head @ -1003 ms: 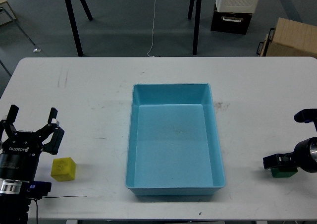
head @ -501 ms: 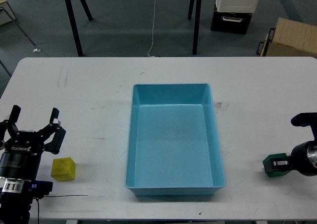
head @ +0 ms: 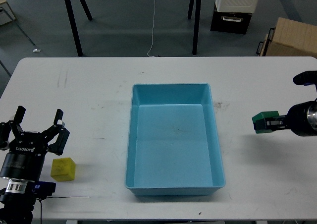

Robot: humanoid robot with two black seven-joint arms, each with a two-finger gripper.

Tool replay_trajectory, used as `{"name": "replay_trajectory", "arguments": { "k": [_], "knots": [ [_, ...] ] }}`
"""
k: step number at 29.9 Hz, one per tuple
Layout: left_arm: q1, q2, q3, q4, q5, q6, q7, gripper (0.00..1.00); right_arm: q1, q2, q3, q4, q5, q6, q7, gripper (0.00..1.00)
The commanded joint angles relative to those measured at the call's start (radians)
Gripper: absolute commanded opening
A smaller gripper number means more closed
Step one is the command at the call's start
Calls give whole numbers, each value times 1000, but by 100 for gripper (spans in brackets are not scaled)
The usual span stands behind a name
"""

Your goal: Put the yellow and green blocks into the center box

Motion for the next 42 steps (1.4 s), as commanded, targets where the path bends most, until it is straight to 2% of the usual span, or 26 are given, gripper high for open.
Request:
{"name": "replay_trajectory", "arguments": {
  "k": [1,12,13,18,19,20,27,33,40,42],
  "knots": [
    [7,0,-1,0,0,0,-3,100,43,169,-105,-42,19,-18,1,1],
    [18,0,-1,0,-1,0,-4,100,-7,389,-177,-122,28,-93,7,1],
    [18,0,-1,0,-1,0,-4,100,-17,409,-177,-131,28,-97,9,5],
    [22,0,-3,0,-1,0,-4,100,-69,464,-178,-183,28,-132,9,53],
    [22,0,-3,0,-1,0,-4,100,-78,472,-178,-186,28,-139,7,72],
    [22,0,-3,0,-1,0,-4,100,-83,476,-177,-189,28,-144,7,97],
    [21,0,-1,11,-1,0,-4,100,-118,498,-157,-260,31,-147,7,100],
    [5,0,0,12,0,0,-3,100,-118,496,-22,-353,70,-149,7,100],
    [-11,0,2,12,0,0,2,100,-118,475,275,-542,378,-227,13,100],
    [-19,0,11,12,2,0,2,100,-121,435,352,-583,480,-228,22,100]
  ]
}}
